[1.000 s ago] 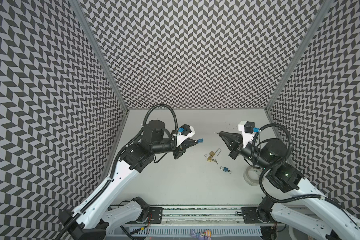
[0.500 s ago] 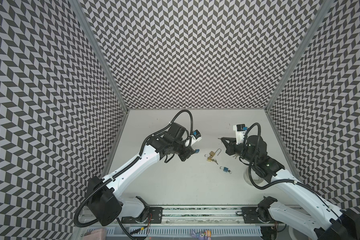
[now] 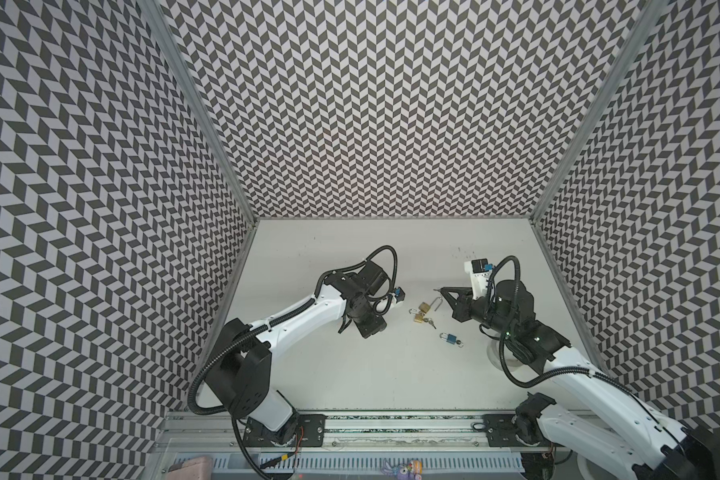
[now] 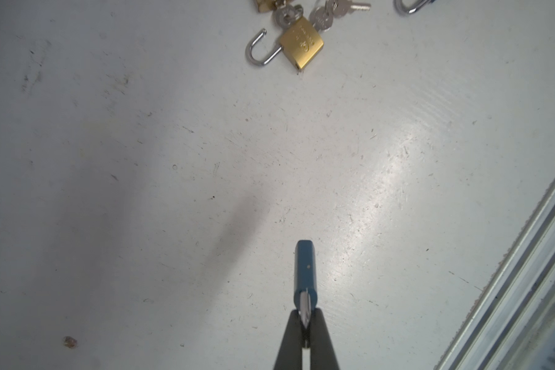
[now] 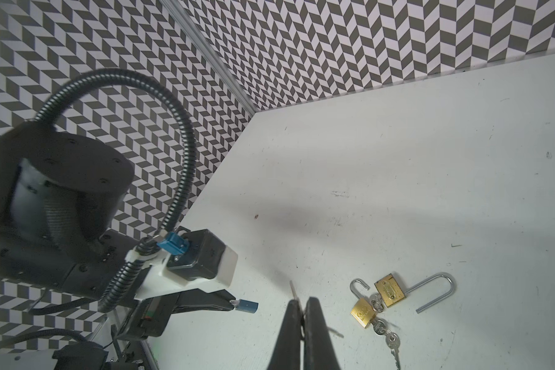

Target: Lock with the key

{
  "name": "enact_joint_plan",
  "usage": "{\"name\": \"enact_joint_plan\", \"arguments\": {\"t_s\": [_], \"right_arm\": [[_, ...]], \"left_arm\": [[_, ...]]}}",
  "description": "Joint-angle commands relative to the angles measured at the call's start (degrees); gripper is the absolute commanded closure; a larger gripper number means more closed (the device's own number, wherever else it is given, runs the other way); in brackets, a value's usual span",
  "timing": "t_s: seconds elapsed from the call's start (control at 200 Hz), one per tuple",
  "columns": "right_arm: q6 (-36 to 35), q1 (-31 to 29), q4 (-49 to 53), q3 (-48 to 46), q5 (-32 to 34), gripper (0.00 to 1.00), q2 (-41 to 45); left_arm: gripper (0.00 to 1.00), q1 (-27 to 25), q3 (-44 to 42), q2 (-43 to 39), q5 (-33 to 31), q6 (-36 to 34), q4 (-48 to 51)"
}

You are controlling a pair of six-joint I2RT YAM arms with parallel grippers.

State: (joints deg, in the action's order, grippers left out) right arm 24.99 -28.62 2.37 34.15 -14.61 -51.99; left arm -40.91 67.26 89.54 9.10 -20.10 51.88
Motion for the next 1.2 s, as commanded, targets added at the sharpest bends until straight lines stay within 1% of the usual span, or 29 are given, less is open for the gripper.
{"name": "enact_joint_plan", "arguments": {"t_s": [0.0,0.06,0.18,0.265,0.36,0.756,0.771,0.831,0.866,1.046,1.192], "right_arm": [[1.61,0.32,-1.87,-2.24,-2.09,1.0,2.18],[1.81,0.27,-2.36,-2.79,-2.65,1.0,2.57],[0.81,0.28,-1.21,-2.3,-2.87,1.0,2.38],[0.48,0.31,-0.38,-1.89,-2.62,1.0,2.24],[0.81,0.28,-0.35,-1.92,-2.79,1.0,2.24],[1.47,0.29,-1.08,-3.21,-3.2,1.0,2.85],[1.5,0.32,-1.06,-3.15,-3.14,1.0,2.86],[1.61,0.31,-1.15,-3.42,-3.09,1.0,3.01],[1.61,0.32,-1.15,-3.47,-3.1,1.0,3.07],[1.77,0.31,-1.05,-3.81,-2.9,1.0,3.64],[1.76,0.32,-1.31,-3.96,-2.61,1.0,3.82]], "left_arm": [[1.0,-0.1,-0.24,0.45,-3.23,-1.72,2.02],[1.0,0.29,-0.87,0.65,-4.13,-1.53,2.02],[1.0,0.38,-1.61,2.41,-8.36,-0.22,3.05],[1.0,0.49,-0.77,4.44,-10.31,0.53,4.13],[1.0,0.56,-0.09,6.34,-14.28,1.32,5.3],[1.0,0.58,1.61,9.28,-15.61,1.38,5.82],[0.99,0.58,1.7,9.42,-15.61,1.38,5.83],[0.89,0.59,2.2,10.11,-15.52,1.2,6.03],[0.85,0.57,2.46,10.48,-15.61,1.27,6.06],[0.76,0.57,3.48,12.1,-15.52,1.2,6.57],[0.7,0.65,3.71,11.68,-16.46,1.57,6.56]]}}
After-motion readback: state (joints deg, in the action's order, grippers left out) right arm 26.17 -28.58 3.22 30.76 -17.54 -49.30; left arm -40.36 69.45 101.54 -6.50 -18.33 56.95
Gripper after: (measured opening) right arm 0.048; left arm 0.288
